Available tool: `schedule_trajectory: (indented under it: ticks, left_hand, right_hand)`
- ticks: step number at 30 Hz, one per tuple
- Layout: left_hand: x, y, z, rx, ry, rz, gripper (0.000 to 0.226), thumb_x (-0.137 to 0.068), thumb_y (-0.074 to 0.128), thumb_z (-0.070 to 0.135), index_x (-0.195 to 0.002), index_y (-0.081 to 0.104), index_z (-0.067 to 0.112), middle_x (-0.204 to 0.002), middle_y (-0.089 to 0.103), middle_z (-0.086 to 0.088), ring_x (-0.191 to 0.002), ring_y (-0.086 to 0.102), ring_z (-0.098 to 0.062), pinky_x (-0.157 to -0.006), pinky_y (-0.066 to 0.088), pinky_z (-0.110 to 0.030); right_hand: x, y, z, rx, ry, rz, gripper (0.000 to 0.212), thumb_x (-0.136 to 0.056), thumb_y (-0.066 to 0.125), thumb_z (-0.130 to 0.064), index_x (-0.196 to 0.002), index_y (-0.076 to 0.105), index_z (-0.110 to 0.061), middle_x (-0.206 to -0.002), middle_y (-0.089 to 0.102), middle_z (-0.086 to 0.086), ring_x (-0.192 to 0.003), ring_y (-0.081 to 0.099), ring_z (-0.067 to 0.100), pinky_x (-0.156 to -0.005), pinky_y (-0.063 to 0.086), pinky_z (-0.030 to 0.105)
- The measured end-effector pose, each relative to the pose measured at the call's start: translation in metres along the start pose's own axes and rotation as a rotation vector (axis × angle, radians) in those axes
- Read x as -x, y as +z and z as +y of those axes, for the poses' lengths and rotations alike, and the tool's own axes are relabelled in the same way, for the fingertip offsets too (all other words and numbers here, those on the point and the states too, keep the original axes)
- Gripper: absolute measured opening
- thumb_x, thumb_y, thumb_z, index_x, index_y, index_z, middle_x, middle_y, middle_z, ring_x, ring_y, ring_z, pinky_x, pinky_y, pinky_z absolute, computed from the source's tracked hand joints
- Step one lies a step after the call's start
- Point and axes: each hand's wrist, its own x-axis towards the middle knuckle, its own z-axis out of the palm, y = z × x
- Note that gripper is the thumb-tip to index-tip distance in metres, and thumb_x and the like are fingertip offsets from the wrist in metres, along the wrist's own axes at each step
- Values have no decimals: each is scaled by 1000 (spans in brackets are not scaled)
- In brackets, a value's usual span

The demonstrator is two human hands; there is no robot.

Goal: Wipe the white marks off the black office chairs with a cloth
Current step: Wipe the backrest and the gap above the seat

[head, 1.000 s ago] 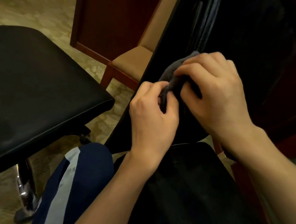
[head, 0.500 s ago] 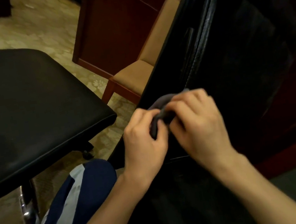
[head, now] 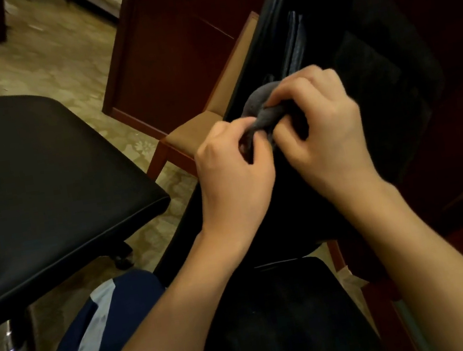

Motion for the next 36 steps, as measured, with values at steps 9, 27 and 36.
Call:
schedule_trajectory:
  ticks: [9,27,36]
  left_hand:
    - [91,-53,-109,-93,79,-303,23,-93,57,2,-112,68,-3,-101,61,-1,-95,58,0,-86,44,-12]
    - [123,-73,-159,-390,-11,-367,13,-86,66,-4,-98,70,-1,-94,64,-7,-82,59,-20,-63,52,-36]
    - [54,-23,-72,-310,80,-193,21,-85,61,-9,-103,70,-2,-95,61,-9,-84,56,-17,-74,42,-22]
  right_hand:
    - [106,50,-61,268,-106,-191,10,-85,60,-16,-86,67,-10,-89,64,8,-84,56,29,-75,36,40]
    - [122,113,-94,406,-256,-553,25,-87,45,-15,-85,70,-11,-82,61,4,-79,55,24,-80,39,37]
    - [48,43,-41,431,-265,-235,11,-87,59,-13,-77,62,-10,-80,61,9,-77,56,31,-71,32,40]
